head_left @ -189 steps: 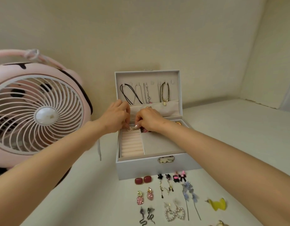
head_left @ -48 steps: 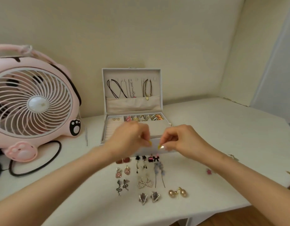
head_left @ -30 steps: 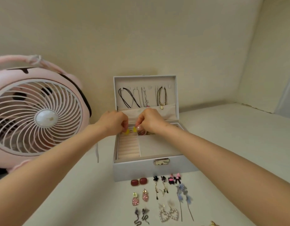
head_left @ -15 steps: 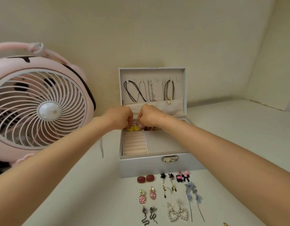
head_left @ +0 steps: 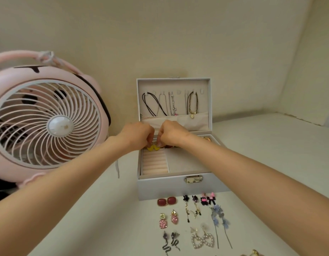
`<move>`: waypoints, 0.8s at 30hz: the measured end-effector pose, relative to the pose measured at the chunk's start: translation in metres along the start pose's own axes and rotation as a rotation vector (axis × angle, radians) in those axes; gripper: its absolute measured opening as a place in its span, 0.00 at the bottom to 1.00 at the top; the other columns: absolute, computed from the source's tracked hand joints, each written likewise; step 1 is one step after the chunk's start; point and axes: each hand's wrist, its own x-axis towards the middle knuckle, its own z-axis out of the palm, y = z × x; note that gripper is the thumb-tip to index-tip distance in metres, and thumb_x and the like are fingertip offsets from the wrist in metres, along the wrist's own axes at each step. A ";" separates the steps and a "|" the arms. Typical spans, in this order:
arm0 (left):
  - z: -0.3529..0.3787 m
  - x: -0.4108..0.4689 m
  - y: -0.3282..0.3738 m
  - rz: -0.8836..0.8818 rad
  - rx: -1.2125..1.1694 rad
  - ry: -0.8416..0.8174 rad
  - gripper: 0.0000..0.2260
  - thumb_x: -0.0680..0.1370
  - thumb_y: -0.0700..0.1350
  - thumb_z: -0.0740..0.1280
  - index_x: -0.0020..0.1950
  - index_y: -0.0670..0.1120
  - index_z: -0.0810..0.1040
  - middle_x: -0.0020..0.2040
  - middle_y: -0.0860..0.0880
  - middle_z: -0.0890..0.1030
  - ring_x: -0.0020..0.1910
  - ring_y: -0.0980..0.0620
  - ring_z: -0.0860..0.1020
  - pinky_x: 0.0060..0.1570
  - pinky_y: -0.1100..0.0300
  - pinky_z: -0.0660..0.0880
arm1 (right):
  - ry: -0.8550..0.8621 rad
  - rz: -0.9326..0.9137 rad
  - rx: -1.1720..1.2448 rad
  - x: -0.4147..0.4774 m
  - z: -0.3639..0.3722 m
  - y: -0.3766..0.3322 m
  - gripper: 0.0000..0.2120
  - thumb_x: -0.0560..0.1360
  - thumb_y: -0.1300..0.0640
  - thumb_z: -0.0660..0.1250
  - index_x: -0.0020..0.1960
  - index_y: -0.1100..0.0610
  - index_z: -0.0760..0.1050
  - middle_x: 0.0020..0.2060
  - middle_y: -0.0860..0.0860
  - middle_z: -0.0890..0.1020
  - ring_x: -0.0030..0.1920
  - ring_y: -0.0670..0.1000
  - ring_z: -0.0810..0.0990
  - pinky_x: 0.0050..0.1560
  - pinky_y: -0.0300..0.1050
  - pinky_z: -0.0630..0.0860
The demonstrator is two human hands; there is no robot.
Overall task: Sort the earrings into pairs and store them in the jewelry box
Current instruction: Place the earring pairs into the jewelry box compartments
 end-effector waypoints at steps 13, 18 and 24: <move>0.005 -0.002 0.011 -0.032 0.152 0.037 0.08 0.77 0.42 0.61 0.54 0.47 0.76 0.55 0.45 0.78 0.58 0.45 0.73 0.49 0.57 0.66 | 0.104 -0.143 -0.131 -0.028 -0.001 0.001 0.12 0.67 0.48 0.75 0.48 0.51 0.82 0.49 0.52 0.82 0.53 0.54 0.78 0.43 0.43 0.67; 0.005 -0.009 0.002 0.077 0.171 0.116 0.07 0.77 0.42 0.62 0.51 0.50 0.78 0.52 0.49 0.80 0.57 0.48 0.72 0.49 0.58 0.64 | 0.105 -0.164 -0.156 -0.030 -0.003 0.000 0.13 0.66 0.47 0.75 0.48 0.50 0.82 0.48 0.51 0.83 0.52 0.53 0.78 0.43 0.42 0.66; 0.001 -0.011 -0.006 0.107 0.180 0.060 0.09 0.75 0.53 0.67 0.53 0.52 0.79 0.55 0.51 0.77 0.57 0.49 0.71 0.48 0.59 0.63 | 0.132 -0.172 -0.119 -0.031 -0.002 0.003 0.08 0.68 0.50 0.74 0.46 0.49 0.83 0.47 0.49 0.84 0.51 0.52 0.79 0.42 0.42 0.66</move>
